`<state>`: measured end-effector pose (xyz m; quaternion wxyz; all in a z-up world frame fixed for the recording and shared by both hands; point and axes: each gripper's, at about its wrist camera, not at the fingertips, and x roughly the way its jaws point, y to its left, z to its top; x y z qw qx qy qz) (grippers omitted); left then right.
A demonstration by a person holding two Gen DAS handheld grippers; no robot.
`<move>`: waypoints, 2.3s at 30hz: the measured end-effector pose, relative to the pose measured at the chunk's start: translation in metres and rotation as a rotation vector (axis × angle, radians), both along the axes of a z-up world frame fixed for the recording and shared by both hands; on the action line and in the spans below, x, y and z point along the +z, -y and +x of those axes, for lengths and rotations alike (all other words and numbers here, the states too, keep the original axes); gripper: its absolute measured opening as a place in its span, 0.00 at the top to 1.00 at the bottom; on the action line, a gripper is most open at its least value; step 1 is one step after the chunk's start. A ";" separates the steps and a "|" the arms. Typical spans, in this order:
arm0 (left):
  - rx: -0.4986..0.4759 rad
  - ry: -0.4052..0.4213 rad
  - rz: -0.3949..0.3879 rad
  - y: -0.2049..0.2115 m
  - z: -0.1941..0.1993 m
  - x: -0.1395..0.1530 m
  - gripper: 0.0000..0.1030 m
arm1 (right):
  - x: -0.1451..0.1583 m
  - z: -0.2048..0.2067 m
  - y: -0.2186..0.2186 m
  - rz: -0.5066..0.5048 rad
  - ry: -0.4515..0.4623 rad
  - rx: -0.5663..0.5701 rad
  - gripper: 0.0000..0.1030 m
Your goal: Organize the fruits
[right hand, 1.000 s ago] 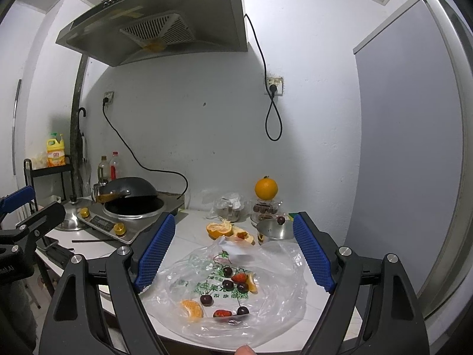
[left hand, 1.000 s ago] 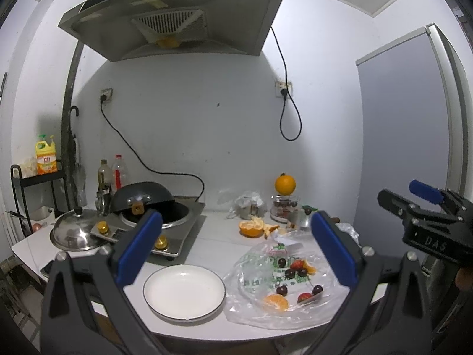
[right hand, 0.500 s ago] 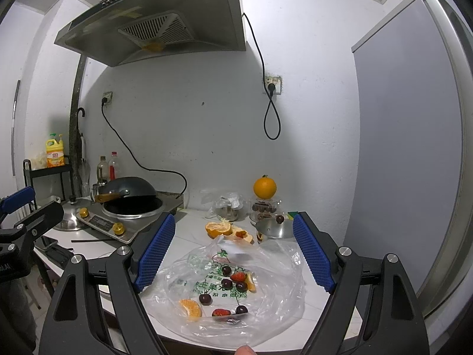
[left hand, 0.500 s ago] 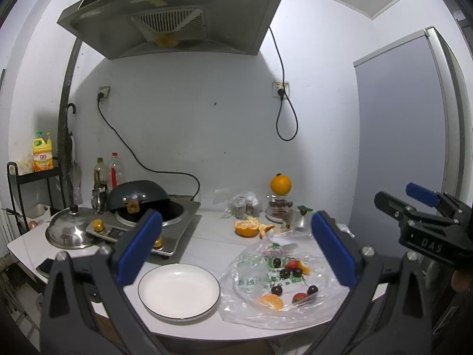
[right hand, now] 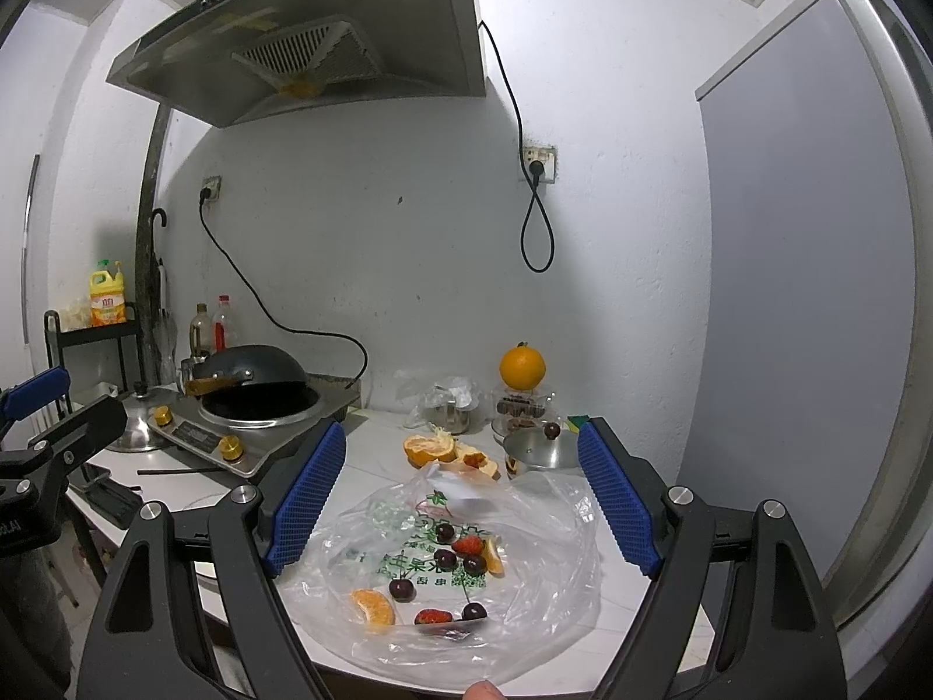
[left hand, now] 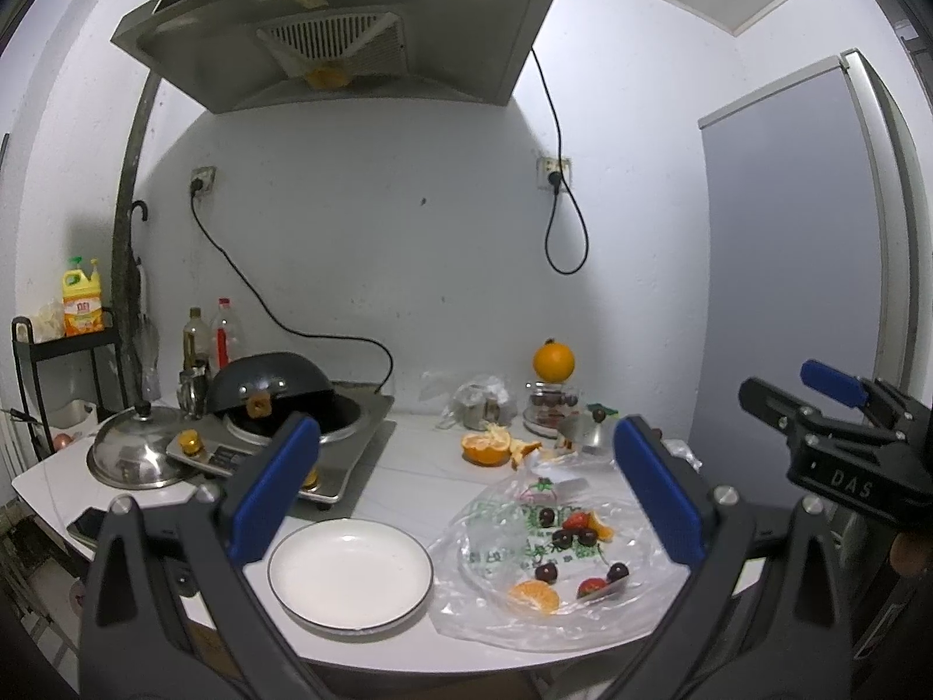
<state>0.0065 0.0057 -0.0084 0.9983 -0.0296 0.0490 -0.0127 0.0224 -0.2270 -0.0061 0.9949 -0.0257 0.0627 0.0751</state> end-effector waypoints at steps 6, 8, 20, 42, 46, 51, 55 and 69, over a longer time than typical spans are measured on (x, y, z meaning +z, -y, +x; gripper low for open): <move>0.002 -0.007 0.004 0.002 0.012 -0.003 0.01 | -0.004 0.008 0.000 -0.003 -0.008 0.004 0.18; 0.000 -0.009 0.003 0.003 0.016 -0.004 0.01 | -0.005 0.011 -0.001 -0.007 -0.006 0.007 0.18; -0.006 -0.046 0.008 0.007 0.051 -0.012 0.01 | -0.007 0.036 0.006 -0.029 0.001 0.023 0.18; -0.098 -0.361 0.103 0.057 0.146 -0.128 0.01 | -0.092 0.107 0.018 -0.180 -0.277 0.163 0.33; -0.109 -0.414 0.109 0.066 0.159 -0.144 0.02 | -0.110 0.121 0.020 -0.191 -0.335 0.192 0.44; -0.148 -0.445 0.154 0.084 0.174 -0.160 0.02 | -0.131 0.138 0.025 -0.195 -0.395 0.218 0.57; -0.180 -0.485 0.245 0.099 0.184 -0.176 0.02 | -0.152 0.154 0.032 -0.139 -0.480 0.240 0.61; -0.328 -0.548 0.506 0.112 0.209 -0.199 0.18 | -0.185 0.176 0.040 -0.029 -0.578 0.279 0.61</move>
